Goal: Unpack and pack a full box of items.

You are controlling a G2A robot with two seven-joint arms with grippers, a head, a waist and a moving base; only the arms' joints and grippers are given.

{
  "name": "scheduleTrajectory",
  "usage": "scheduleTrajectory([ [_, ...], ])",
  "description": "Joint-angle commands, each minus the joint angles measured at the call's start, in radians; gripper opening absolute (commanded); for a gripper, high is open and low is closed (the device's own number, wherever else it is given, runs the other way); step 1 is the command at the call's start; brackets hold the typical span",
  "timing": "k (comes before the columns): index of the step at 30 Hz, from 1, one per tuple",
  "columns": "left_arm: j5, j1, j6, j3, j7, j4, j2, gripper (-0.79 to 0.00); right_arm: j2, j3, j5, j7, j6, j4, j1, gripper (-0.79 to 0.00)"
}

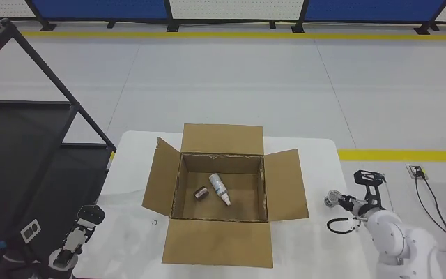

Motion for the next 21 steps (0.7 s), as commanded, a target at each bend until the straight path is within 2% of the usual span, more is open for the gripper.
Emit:
scheduleTrajectory([
  [1, 0.0, 0.0, 0.0, 0.0, 0.0, 0.0, 0.0, 0.0, 0.006, 0.002, 0.035, 0.015, -0.039, 0.068, 0.032, 0.0],
  [7, 0.0, 0.0, 0.0, 0.0, 0.0, 0.0, 0.0, 0.0, 0.022, 0.007, 0.081, 0.021, -0.098, 0.168, 0.075, 0.0],
  [9, 0.0, 0.0, 0.0, 0.0, 0.0, 0.0, 0.0, 0.0, 0.025, -0.002, 0.084, 0.018, -0.099, 0.193, 0.086, -0.052],
  [17, 0.0, 0.0, 0.0, 0.0, 0.0, 0.0, 0.0, 0.0, 0.038, -0.039, 0.084, -0.007, -0.086, 0.3, 0.145, -0.154],
  [18, 0.0, 0.0, 0.0, 0.0, 0.0, 0.0, 0.0, 0.0, 0.04, -0.041, 0.082, -0.009, -0.084, 0.311, 0.152, -0.2],
  [19, 0.0, 0.0, 0.0, 0.0, 0.0, 0.0, 0.0, 0.0, 0.041, -0.044, 0.082, -0.01, -0.083, 0.32, 0.158, -0.28],
  [20, 0.0, 0.0, 0.0, 0.0, 0.0, 0.0, 0.0, 0.0, 0.043, -0.047, 0.083, -0.014, -0.083, 0.326, 0.162, -0.425],
  [21, 0.0, 0.0, 0.0, 0.0, 0.0, 0.0, 0.0, 0.0, 0.044, -0.049, 0.086, -0.02, -0.083, 0.328, 0.164, -0.502],
])
